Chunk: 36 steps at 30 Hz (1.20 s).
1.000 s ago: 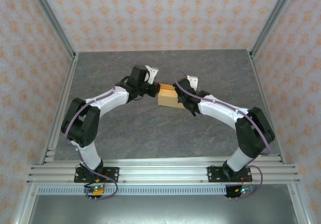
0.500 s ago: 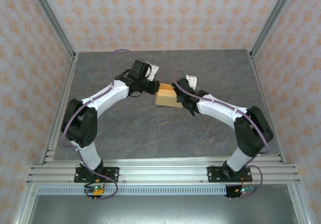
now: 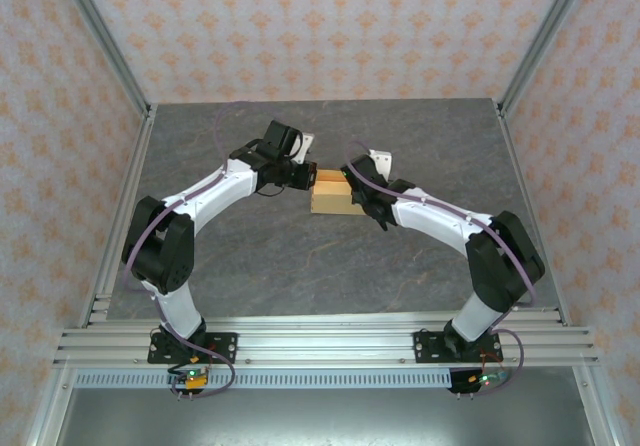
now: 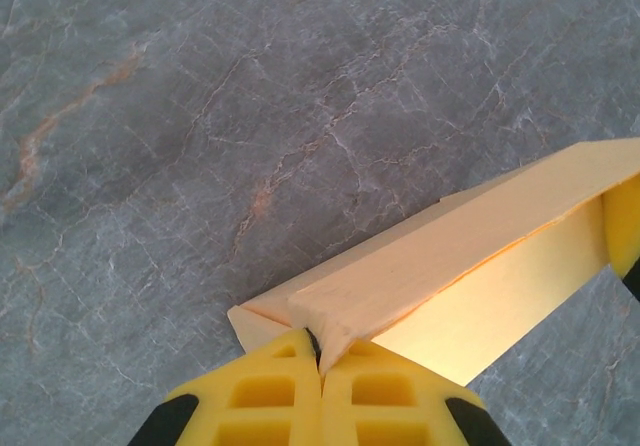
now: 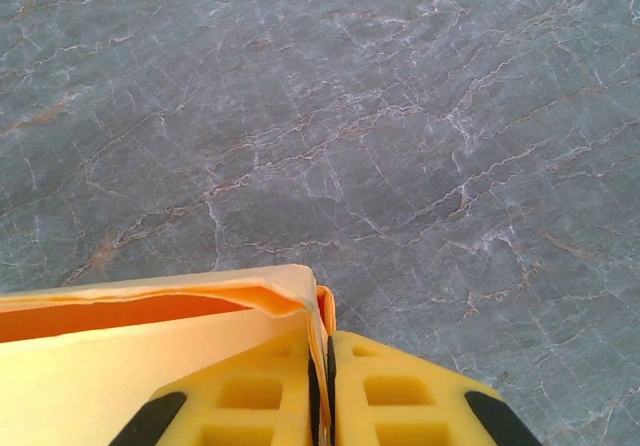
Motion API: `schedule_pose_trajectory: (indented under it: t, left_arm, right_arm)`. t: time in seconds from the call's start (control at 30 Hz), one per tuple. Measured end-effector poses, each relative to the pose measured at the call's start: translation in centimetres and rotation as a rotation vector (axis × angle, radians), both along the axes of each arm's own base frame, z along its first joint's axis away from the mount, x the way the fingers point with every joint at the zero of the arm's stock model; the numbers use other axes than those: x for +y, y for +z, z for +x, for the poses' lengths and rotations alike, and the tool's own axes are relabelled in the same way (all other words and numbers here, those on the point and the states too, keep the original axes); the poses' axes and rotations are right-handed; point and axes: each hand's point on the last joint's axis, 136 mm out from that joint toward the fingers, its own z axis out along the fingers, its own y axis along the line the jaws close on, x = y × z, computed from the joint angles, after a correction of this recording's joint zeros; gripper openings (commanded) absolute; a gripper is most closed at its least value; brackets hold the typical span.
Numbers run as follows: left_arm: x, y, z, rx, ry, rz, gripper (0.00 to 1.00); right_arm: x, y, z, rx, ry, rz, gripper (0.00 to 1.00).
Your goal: Fold the paper box
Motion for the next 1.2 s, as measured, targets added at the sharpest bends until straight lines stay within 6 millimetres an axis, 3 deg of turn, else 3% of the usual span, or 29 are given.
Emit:
schedule_pose_trajectory:
  t: [0.47,0.9,1.2]
  left_arm:
    - [-0.5,-1.0,-0.8,0.076,0.154,-0.015,0.0]
    - [-1.1,-1.6,-0.5,-0.006,0.284,-0.028,0.0]
    - [-1.0,-1.7,-1.9,-0.101,0.311,0.03,0.0]
  right_arm:
    - [-0.1,0.0,0.4,-0.016,-0.024,-0.029,0.12]
    - [-0.3,0.0,0.4,-0.019,-0.036,-0.033,0.11]
    - [-0.4,0.0,0.4,-0.019,-0.039,-0.038,0.11]
